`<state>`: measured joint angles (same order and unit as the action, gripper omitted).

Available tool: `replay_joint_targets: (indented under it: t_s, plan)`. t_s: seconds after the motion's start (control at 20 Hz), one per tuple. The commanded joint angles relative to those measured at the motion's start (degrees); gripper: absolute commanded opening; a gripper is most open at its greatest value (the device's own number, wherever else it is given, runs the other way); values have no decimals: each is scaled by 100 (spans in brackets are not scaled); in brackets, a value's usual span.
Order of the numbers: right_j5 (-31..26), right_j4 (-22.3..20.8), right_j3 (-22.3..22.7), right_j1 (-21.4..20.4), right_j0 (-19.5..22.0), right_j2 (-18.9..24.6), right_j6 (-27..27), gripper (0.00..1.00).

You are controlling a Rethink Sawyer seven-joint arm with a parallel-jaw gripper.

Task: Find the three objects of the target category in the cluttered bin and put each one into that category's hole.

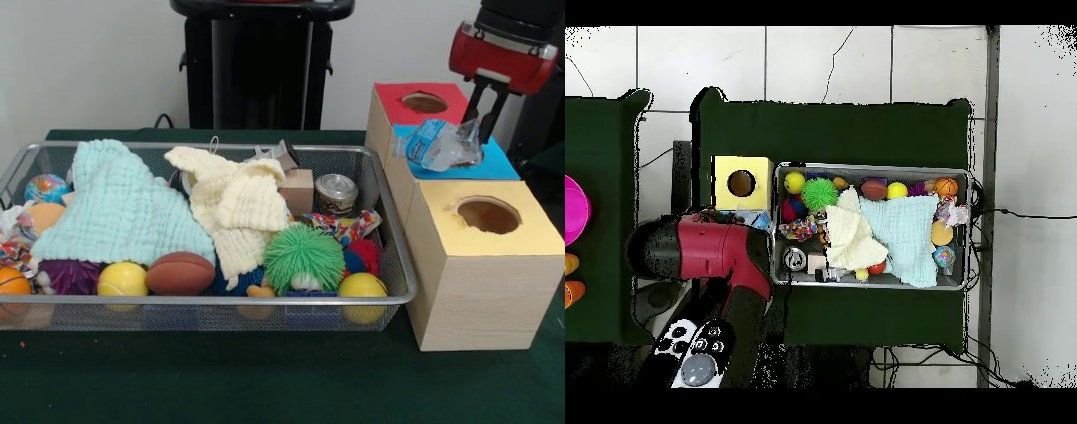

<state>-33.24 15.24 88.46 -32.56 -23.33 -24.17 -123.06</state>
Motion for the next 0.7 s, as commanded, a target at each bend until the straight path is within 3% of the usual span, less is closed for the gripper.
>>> replay_joint_targets:
  t_s: [0.05, 0.45, 0.7]
  plan:
    - [267, 355, 632, 52, 52, 438, -1471, 0]
    - [-4, 568, 600, 49, -293, 266, -1751, 0]
    - [-95, 612, 721, -11, -366, 224, -1666, 0]
